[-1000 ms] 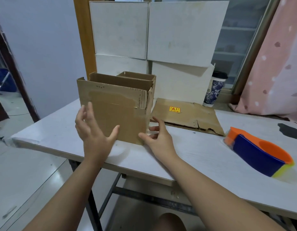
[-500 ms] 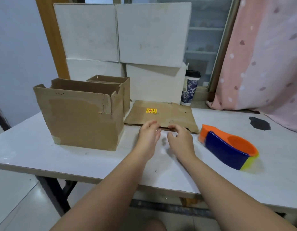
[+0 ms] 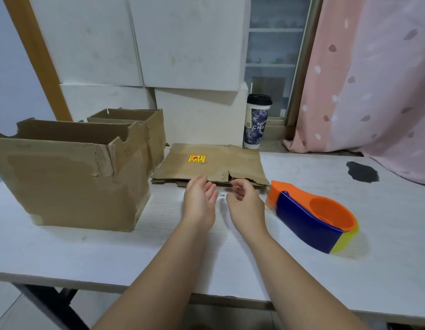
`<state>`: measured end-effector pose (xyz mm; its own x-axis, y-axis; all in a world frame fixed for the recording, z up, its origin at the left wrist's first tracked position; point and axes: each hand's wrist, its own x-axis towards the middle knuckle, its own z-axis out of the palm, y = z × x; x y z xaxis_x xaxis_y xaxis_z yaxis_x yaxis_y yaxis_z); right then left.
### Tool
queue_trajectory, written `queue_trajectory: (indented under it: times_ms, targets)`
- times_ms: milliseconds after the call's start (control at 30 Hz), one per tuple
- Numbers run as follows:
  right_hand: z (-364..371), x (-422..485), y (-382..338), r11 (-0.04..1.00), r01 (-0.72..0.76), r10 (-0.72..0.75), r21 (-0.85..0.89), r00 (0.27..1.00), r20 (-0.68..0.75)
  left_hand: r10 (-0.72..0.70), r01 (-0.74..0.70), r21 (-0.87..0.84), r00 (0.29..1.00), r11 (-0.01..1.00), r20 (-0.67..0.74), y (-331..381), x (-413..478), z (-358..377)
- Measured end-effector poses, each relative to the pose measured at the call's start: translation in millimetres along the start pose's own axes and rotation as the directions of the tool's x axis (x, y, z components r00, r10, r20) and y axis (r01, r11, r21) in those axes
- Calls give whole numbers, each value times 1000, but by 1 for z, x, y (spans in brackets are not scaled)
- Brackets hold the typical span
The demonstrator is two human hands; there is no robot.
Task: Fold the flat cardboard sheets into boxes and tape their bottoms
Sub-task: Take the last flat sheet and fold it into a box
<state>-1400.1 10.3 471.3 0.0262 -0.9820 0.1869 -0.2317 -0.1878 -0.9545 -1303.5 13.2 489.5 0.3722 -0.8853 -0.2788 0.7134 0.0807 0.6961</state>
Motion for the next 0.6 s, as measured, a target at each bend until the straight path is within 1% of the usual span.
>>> queue_trajectory:
  times_ms: [100,200,333,500,600]
  targets:
    - [0,-1,0,1000,-2,1,31,999,35,20,-17,-71,999,997,43,2,4,3]
    - [-1,-3,0,999,6,-9,53,999,53,-8,14,-81,997,997,76,3,6,3]
    - [-3,-6,-1,997,4,-6,74,999,31,3,3,-92,998,996,67,1,7,3]
    - [-6,-6,-4,990,41,-38,135,999,-25,57,-16,-226,983,974,175,5,4,-3]
    - [-8,-11,-12,967,18,-16,255,1000,-9,57,14,-301,973,954,225,10,0,-3]
